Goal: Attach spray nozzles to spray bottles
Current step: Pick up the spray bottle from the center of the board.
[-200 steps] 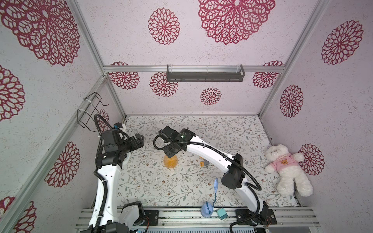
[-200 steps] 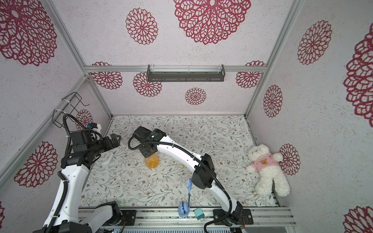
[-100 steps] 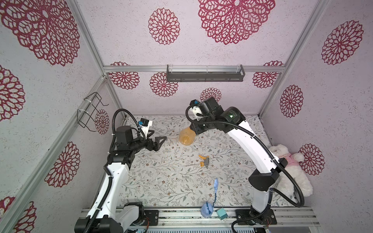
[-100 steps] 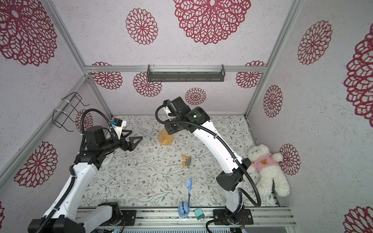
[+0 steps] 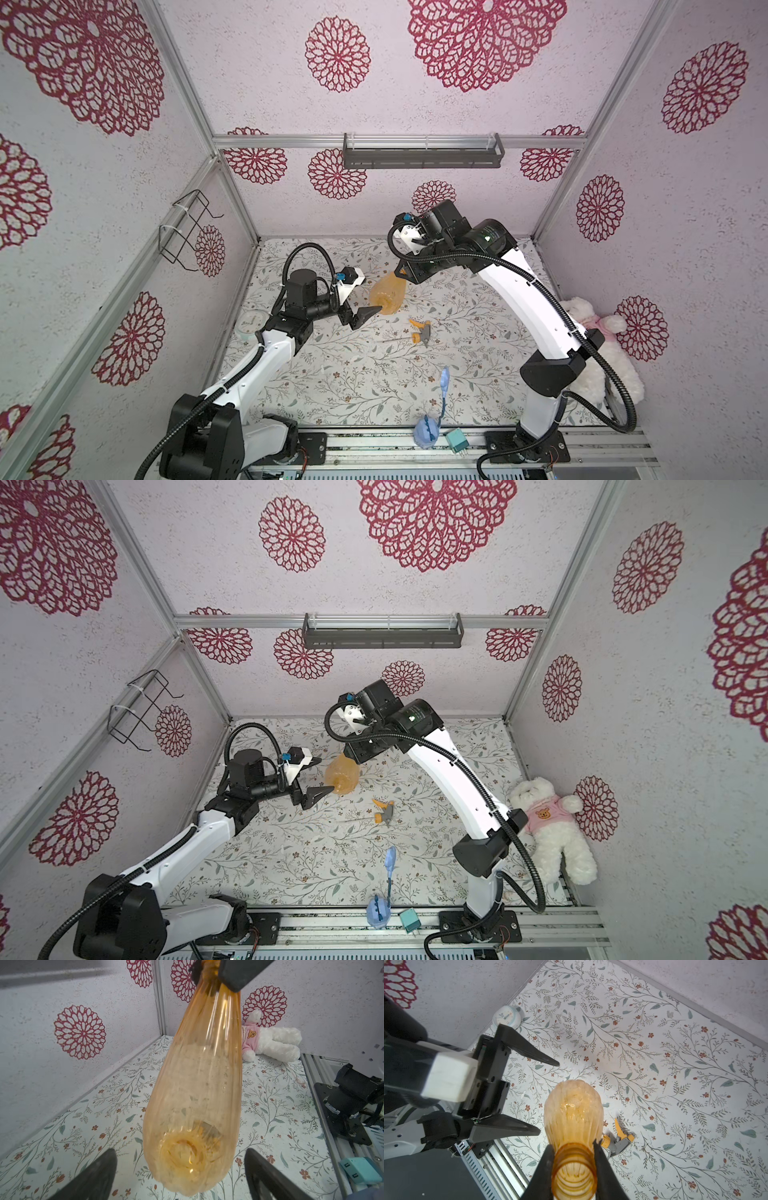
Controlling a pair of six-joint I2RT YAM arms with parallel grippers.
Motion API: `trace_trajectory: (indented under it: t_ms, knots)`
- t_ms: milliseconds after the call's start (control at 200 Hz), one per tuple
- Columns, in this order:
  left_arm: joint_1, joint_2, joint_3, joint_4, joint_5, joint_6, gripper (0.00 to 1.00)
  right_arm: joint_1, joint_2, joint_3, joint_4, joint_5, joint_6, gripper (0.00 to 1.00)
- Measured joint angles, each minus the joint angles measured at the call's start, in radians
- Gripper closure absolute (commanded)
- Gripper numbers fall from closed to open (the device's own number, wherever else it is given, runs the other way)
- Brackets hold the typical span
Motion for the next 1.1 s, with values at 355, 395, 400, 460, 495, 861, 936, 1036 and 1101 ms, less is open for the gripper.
trace_trajectory:
  t_ms: [355,395,400,460,495,861,936,1036,1101]
  knots:
    - [-0.013,0.113,-0.013,0.106,0.084,0.044,0.03,-0.002,0.000,-0.013,0.011,-0.042,-0.057,1.00]
    - [-0.016,0.118,-0.013,0.106,0.087,0.050,0.03,-0.002,0.000,-0.014,0.011,-0.044,-0.062,1.00]
    - [-0.016,0.118,-0.013,0.106,0.087,0.051,0.03,-0.002,0.000,-0.014,0.011,-0.044,-0.063,1.00]
    - [-0.023,0.129,-0.009,0.106,0.090,0.058,0.03,-0.003,0.000,-0.015,0.011,-0.045,-0.070,1.00]
    - [-0.025,0.135,-0.005,0.106,0.092,0.061,0.03,-0.003,0.000,-0.015,0.011,-0.045,-0.072,1.00]
    - [-0.029,0.204,0.054,0.052,0.147,0.104,0.03,0.019,-0.020,-0.078,0.082,-0.047,-0.183,1.00]
    - [-0.032,0.207,0.055,0.038,0.160,0.111,0.03,0.026,-0.042,-0.121,0.113,-0.048,-0.202,1.00]
    - [-0.039,0.207,0.064,0.017,0.181,0.113,0.03,0.030,-0.068,-0.159,0.149,-0.062,-0.222,1.00]
    - [-0.043,0.207,0.070,0.014,0.195,0.113,0.03,0.031,-0.081,-0.171,0.168,-0.079,-0.239,1.00]
